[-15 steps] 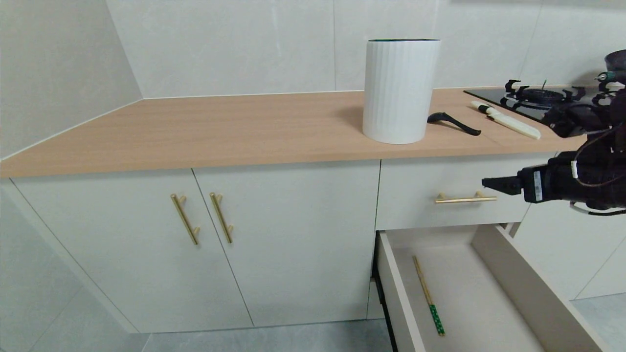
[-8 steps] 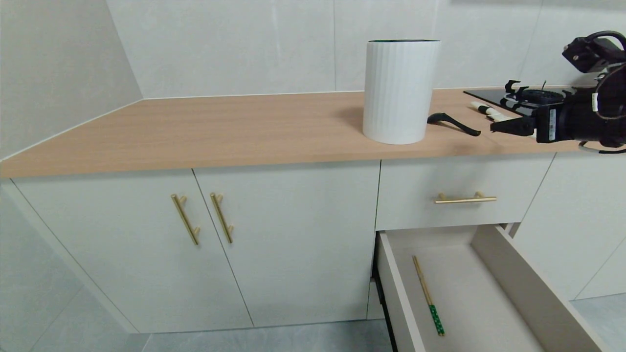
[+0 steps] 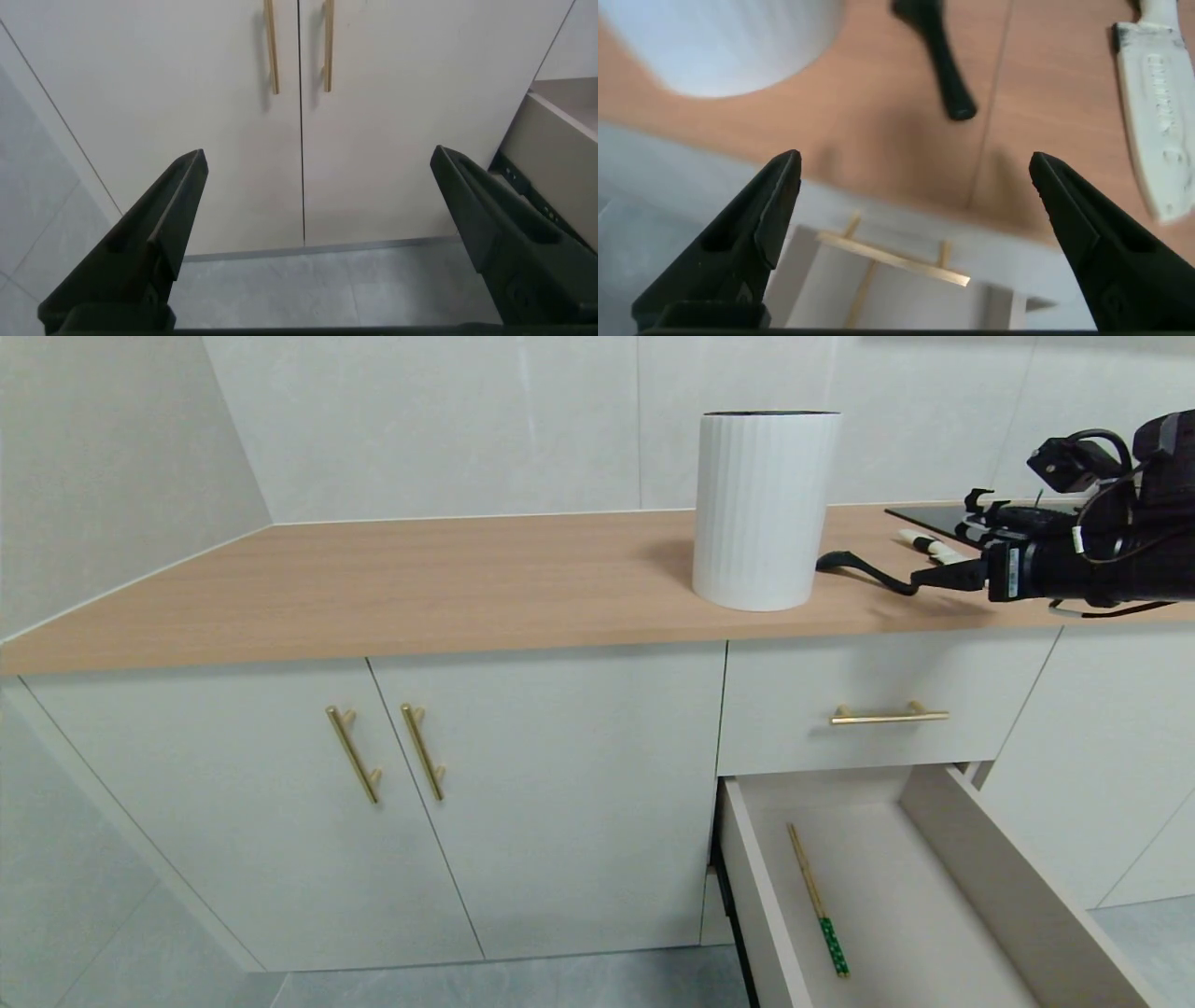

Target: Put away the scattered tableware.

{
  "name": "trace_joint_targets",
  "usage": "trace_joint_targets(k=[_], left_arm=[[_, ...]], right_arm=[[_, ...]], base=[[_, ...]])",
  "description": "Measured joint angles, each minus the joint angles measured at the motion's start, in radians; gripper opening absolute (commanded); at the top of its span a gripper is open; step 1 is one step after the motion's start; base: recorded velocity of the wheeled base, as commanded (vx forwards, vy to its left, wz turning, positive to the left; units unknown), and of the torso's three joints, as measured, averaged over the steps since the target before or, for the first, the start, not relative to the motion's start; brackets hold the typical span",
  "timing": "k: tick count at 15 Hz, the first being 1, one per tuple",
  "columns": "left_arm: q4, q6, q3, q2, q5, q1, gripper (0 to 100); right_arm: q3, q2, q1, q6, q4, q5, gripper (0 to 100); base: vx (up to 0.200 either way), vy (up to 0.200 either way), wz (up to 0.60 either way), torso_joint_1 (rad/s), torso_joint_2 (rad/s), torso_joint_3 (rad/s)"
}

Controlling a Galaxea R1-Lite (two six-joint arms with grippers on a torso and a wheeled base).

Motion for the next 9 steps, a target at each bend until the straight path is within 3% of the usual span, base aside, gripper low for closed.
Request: trace_joint_targets(k=[3, 9], left_arm=[[0.000, 0.000, 0.000, 0.000, 0.000, 0.000, 100], [0.000, 0.000, 0.000, 0.000, 0.000, 0.000, 100]], right_arm=[[-0.009, 0.063, -0.015, 0.004, -0.095, 0.074, 100], [-0.041, 0.141, -0.021, 0.039, -0.164, 0.083, 100]], base=[[0.000, 0.000, 0.00, 0.000, 0.00, 0.000], [0.000, 0.000, 0.00, 0.000, 0.00, 0.000]])
